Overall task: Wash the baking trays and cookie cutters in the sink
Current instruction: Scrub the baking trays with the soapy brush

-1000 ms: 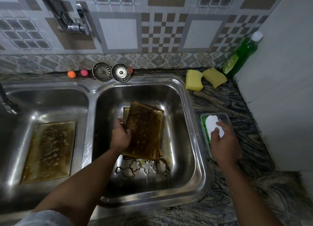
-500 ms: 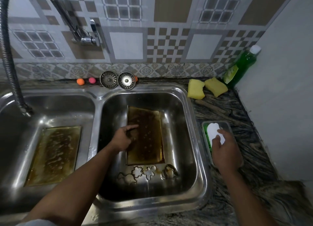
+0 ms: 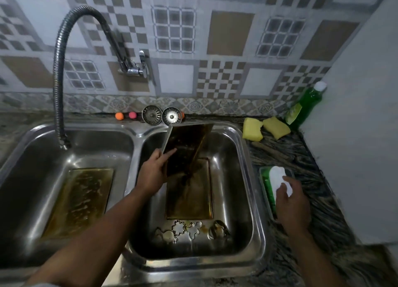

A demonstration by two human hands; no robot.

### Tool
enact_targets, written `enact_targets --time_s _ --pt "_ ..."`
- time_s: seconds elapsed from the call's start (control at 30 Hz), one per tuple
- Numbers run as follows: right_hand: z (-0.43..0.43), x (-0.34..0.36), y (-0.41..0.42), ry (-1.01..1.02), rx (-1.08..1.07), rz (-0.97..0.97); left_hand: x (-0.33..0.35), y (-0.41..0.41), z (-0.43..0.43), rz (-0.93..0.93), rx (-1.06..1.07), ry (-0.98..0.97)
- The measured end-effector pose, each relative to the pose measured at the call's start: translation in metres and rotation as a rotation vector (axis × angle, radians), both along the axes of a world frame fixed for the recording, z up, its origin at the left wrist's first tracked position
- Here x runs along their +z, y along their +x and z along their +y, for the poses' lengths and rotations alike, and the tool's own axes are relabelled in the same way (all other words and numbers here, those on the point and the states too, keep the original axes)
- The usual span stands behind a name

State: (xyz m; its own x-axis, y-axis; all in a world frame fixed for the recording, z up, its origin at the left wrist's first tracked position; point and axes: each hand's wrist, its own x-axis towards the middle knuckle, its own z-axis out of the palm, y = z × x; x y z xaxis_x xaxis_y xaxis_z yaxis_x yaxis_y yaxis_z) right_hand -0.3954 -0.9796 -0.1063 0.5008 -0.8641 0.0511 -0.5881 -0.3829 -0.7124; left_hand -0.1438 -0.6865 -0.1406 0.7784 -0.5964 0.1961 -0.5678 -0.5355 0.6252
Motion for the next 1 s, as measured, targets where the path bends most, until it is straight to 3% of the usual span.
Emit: enact_targets --time_s 0.33,0.57,0.73,1.0 --pt "-0.01 0.007 -0.006 0.05 0.013 0.091 0.02 -0.007 0.0 -0.108 0.031 -0.017" --pt "0.005 0.053 0.027 0.027 -0.006 -0.197 0.024 -0.007 -0.001 -0.193 0.023 -0.039" --pt "0.043 0.072 0.092 0.062 0.191 -0.34 0.044 -0.014 -0.017 0.034 0.115 -0.244" --pt "0.092 0.056 0.177 0.076 0.487 -0.253 0.054 -0.023 -0.02 0.282 0.154 -0.504"
